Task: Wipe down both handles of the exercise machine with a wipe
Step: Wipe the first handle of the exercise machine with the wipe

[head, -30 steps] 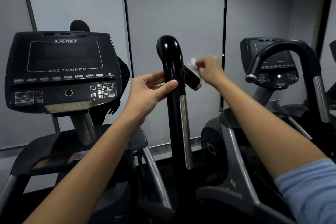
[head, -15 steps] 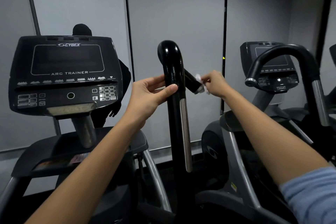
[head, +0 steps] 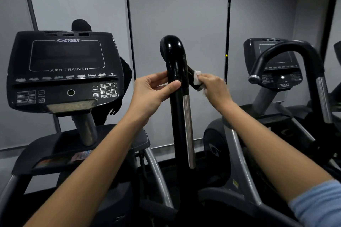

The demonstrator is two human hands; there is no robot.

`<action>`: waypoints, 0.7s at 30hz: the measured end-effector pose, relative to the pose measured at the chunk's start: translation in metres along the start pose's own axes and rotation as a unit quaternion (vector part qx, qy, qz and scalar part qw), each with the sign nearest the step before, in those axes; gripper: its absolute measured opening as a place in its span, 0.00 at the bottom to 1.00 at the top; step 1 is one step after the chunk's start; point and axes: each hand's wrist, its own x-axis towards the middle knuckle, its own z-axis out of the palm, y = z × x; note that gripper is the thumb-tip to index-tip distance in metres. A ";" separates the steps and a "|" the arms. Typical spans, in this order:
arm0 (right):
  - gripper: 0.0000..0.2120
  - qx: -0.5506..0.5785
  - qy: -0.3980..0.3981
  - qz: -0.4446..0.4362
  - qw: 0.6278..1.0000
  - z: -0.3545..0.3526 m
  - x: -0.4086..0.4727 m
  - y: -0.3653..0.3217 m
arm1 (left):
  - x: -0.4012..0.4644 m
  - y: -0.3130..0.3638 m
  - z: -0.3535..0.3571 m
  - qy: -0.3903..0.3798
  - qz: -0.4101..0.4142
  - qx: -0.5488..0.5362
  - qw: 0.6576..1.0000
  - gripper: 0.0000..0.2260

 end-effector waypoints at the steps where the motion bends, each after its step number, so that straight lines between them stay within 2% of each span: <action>1: 0.12 -0.035 0.010 0.004 0.999 -0.002 -0.003 0.001 | 0.000 0.000 0.000 0.002 0.000 0.000 1.000 0.16; 3: 0.10 -0.071 0.062 -0.018 0.995 -0.004 0.000 -0.005 | 0.000 0.000 0.000 0.004 0.000 -0.001 1.000 0.16; 5: 0.08 -0.049 0.108 -0.113 0.986 -0.003 0.011 -0.021 | 0.000 0.000 0.000 0.002 0.006 0.002 1.000 0.15; 7: 0.06 -0.102 0.110 -0.211 0.966 0.001 0.019 -0.035 | 0.000 0.000 0.000 -0.001 0.006 0.005 1.000 0.15; 9: 0.15 -0.188 0.103 -0.241 0.947 0.005 0.018 -0.035 | 0.000 0.001 0.000 -0.004 0.006 0.005 1.000 0.15; 11: 0.25 -0.199 0.111 -0.237 0.945 0.012 0.009 -0.023 | 0.000 0.000 -0.001 -0.006 0.005 0.006 1.000 0.15; 14: 0.19 -0.210 0.115 -0.216 0.947 0.019 -0.017 0.003 | 0.000 -0.001 0.000 0.002 0.002 0.000 1.000 0.14; 16: 0.14 -0.174 0.119 -0.209 0.955 0.012 -0.028 0.018 | 0.000 -0.001 0.000 0.006 -0.001 0.001 1.000 0.14; 19: 0.09 -0.041 0.127 -0.082 0.988 -0.005 -0.018 0.019 | 0.000 -0.002 0.000 0.006 -0.003 0.001 1.000 0.15; 21: 0.11 0.062 0.115 0.015 0.991 -0.011 0.009 0.006 | 0.000 -0.002 0.000 0.005 -0.003 0.002 1.000 0.15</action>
